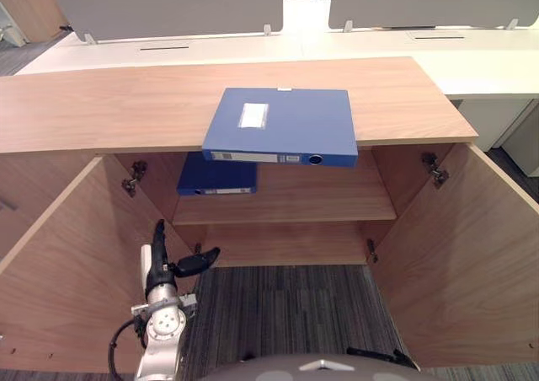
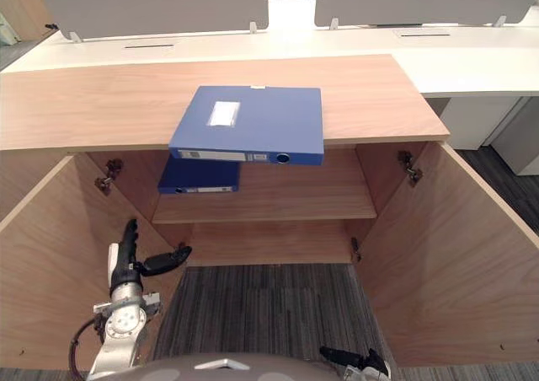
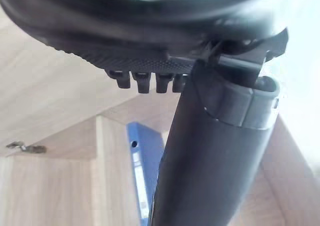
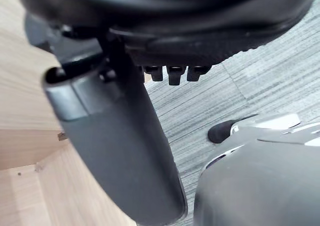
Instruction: Walk over to the cabinet, pick up the folder, carry it to the office cabinet, place the folder inside the office cabinet, then close the office cabinet door
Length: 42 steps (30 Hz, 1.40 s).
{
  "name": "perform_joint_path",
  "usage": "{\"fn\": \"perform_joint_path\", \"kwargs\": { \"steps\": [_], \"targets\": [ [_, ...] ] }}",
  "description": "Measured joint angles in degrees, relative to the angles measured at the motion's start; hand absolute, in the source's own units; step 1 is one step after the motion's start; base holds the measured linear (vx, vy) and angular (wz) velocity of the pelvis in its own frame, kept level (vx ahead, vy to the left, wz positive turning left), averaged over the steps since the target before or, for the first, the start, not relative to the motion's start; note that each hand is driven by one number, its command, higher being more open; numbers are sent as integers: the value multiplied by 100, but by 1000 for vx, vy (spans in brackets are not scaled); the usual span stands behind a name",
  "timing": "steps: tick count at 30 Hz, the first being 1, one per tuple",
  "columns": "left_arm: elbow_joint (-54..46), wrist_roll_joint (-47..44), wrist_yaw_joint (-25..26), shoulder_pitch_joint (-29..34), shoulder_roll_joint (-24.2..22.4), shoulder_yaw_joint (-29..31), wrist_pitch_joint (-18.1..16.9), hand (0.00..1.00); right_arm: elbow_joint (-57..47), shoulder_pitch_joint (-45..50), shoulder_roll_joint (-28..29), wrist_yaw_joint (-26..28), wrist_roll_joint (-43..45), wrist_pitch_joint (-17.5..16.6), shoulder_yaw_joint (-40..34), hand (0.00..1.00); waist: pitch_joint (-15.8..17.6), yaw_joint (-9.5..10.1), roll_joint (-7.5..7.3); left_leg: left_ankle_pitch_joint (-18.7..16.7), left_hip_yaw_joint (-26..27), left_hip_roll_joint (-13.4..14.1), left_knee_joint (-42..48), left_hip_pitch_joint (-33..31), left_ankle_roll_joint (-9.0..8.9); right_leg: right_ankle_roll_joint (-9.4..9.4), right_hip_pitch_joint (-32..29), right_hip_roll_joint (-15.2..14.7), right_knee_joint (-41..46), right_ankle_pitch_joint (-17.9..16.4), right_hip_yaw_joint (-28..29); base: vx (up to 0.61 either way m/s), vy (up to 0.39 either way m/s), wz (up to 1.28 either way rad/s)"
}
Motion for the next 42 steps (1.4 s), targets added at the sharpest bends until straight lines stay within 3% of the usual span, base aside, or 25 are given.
{"fn": "perform_joint_path", "kwargs": {
  "steps": [4,9,17,24,34,42],
  "targets": [
    [-608,347,14,26,105,-6,-1,100,-2,7,3,47,0,3,29,100,-3,1,-12,0,-111,9,1,42,2,-3,115,23,-71,0,-29,27,-35,10],
    [-1518,899,17,-2,701,-83,-152,100,-3,-40,-66,129,-10,2,177,100,-36,-4,43,-14,-130,23,1,104,19,-32,166,39,-76,1,12,-6,-28,-2],
    [-1847,1375,16,-110,1312,-351,-363,100,-1,46,-127,180,-135,6,228,100,-90,-21,101,-15,-123,18,0,151,21,-50,176,30,-44,-2,55,-44,-8,-2],
    [-2072,1922,2,-347,1838,-953,-499,100,22,93,-208,188,-161,10,438,100,-96,-36,102,-13,-118,19,0,160,19,-49,176,38,-51,-1,75,-6,-3,0],
    [-2097,2879,90,-951,2107,-1712,-606,100,107,70,-284,179,-161,9,611,100,-119,-125,124,-14,-95,20,0,181,19,-78,179,43,-64,18,139,-7,-5,-2],
    [-2050,3647,224,-1396,2158,-2145,-471,100,130,67,-283,170,-161,14,613,100,-125,-222,124,-16,-11,21,-2,188,18,-81,175,47,-160,77,220,-25,-9,-5]
  ]
}}
